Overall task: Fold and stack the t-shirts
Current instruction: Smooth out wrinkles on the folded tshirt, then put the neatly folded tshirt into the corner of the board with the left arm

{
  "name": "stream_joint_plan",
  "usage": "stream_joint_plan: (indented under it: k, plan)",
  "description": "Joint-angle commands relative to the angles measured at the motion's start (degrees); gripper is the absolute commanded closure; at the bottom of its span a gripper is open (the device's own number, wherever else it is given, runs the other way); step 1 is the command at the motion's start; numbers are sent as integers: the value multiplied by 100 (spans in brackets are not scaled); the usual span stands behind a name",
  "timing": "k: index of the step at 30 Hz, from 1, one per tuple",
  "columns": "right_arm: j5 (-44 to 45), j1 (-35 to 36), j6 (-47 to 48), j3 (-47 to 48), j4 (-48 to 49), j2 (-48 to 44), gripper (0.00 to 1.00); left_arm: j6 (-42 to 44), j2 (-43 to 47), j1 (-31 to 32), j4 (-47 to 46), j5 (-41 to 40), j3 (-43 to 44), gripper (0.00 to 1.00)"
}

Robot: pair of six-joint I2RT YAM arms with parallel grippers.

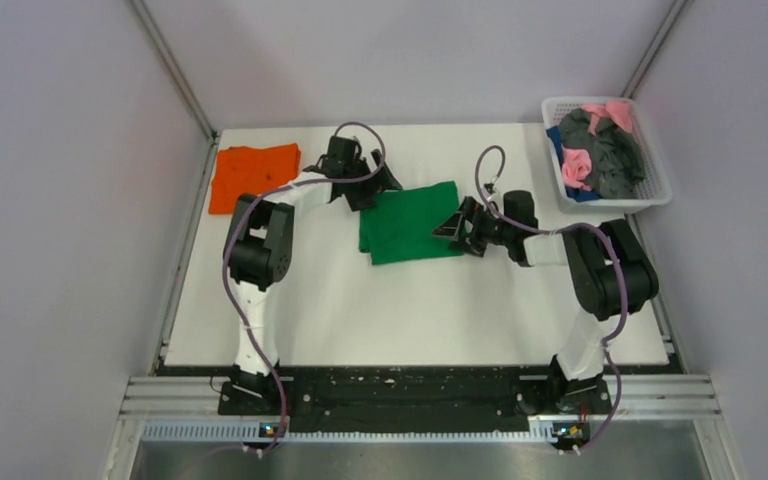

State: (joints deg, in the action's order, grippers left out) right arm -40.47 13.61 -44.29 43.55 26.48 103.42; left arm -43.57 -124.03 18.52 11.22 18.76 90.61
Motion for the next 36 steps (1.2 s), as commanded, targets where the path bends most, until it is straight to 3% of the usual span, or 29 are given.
stream_joint_plan:
  k: [1,7,11,14,19,24,36]
  plan:
    - [446,-36,342,-234,-45,-87,1,132,54,-33,190,-304,-175,1]
    - [544,-41,809,-53,-982,-1470,1,319,965,27,500,-571,-206,1]
    - [1523,-85,1309,-120,-2180,-2933,1,448,2025,168,785,-1727,-878,1]
    - [2244,-181,1434,-456,-2618,-3848,1,460,2382,186,957,-2031,-1428,1]
    - [3293,-294,1599,-1021,-3142,-5006,1,222,2054,279,1375,-1944,-1622,1]
    - [4214,-324,1791,-1008,-3725,-5562,1,-24,1577,516,1310,-1759,-1491,4]
    - [4104,-349,1902,-1066,-3701,-5637,1,-273,600,977,1767,-2390,-906,14]
